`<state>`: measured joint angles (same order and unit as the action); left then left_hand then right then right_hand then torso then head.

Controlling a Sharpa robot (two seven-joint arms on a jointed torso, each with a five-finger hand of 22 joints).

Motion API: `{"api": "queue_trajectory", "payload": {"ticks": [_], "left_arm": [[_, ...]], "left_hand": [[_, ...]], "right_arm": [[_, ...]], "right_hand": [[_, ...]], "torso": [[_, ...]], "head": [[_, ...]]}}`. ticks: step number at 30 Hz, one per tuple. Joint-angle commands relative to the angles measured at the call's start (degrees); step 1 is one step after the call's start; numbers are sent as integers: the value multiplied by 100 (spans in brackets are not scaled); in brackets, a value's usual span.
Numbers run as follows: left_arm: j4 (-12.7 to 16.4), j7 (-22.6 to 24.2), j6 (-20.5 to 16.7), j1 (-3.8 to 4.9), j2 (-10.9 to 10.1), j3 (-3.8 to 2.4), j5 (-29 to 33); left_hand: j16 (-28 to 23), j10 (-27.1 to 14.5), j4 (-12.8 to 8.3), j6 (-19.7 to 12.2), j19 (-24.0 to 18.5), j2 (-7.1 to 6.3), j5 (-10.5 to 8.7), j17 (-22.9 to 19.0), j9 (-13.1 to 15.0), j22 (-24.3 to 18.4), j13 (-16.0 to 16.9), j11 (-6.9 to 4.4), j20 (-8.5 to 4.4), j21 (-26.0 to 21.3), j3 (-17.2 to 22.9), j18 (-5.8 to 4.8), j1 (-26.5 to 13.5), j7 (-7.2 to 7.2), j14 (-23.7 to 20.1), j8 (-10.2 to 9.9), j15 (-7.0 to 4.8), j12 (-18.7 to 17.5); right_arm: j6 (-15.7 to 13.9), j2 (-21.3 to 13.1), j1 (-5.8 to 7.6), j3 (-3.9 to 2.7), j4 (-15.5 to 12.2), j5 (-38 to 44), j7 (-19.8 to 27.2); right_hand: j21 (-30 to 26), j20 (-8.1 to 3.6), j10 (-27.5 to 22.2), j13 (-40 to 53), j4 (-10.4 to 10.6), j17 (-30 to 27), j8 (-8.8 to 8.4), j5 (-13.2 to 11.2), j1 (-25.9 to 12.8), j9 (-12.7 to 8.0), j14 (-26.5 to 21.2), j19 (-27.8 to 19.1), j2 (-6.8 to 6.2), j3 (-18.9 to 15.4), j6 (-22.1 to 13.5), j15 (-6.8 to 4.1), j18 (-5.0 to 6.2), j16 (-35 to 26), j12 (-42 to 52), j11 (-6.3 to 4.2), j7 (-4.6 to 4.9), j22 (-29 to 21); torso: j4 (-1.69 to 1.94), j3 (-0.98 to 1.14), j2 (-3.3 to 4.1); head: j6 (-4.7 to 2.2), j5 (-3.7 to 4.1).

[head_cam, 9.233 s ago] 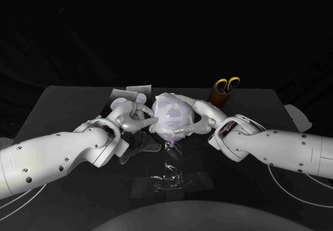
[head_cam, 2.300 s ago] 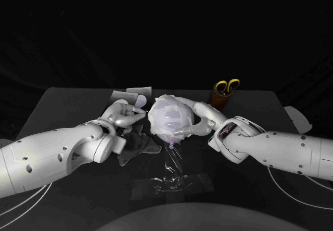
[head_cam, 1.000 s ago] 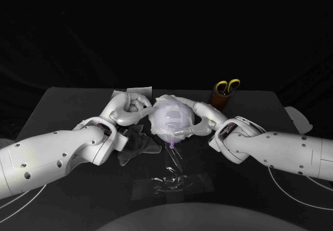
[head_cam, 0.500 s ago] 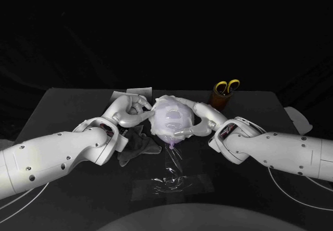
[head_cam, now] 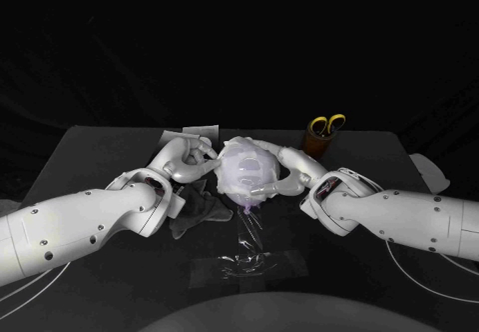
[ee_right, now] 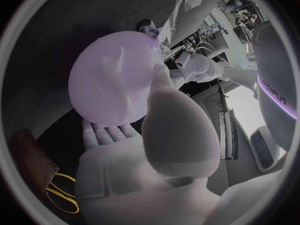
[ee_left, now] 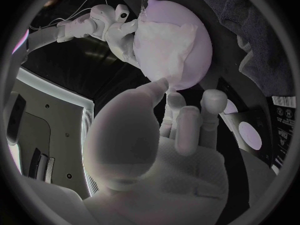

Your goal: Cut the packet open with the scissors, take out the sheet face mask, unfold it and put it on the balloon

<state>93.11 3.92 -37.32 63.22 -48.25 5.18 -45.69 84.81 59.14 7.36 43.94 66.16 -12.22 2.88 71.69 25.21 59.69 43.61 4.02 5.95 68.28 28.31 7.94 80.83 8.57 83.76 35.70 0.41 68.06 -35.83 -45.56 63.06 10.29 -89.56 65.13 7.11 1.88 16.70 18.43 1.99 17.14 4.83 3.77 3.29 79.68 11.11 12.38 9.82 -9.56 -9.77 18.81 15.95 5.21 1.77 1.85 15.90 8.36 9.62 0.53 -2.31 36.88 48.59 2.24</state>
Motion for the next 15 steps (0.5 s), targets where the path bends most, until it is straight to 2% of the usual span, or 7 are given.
{"api": "queue_trajectory", "payload": {"ticks": [1,15], "left_arm": [[14,-16,-52,2,26,-7,23],[-46,-128,-69,3,108,-8,50]], "left_hand": [[28,66,41,77,54,27,2,27,-40,17,19,-16,4,30,27,-51,34,-13,41,-38,-21,37],[51,104,84,133,117,-28,0,82,-168,95,22,-20,-12,94,-12,-70,-1,-12,66,-165,-32,57]], "right_arm": [[266,13,-39,32,0,23,-72],[265,15,-39,32,-1,19,-73]], "right_hand": [[15,15,13,5,-3,-6,23,-40,15,5,-40,42,65,24,31,6,-82,-7,17,17,890,-10],[15,16,12,4,-2,-11,19,-40,13,-3,-47,43,63,25,20,7,-83,-8,16,18,891,-13]], "torso": [[-1,1,1],[-2,3,-3]], "head": [[-1,-1],[-1,-2]]}}
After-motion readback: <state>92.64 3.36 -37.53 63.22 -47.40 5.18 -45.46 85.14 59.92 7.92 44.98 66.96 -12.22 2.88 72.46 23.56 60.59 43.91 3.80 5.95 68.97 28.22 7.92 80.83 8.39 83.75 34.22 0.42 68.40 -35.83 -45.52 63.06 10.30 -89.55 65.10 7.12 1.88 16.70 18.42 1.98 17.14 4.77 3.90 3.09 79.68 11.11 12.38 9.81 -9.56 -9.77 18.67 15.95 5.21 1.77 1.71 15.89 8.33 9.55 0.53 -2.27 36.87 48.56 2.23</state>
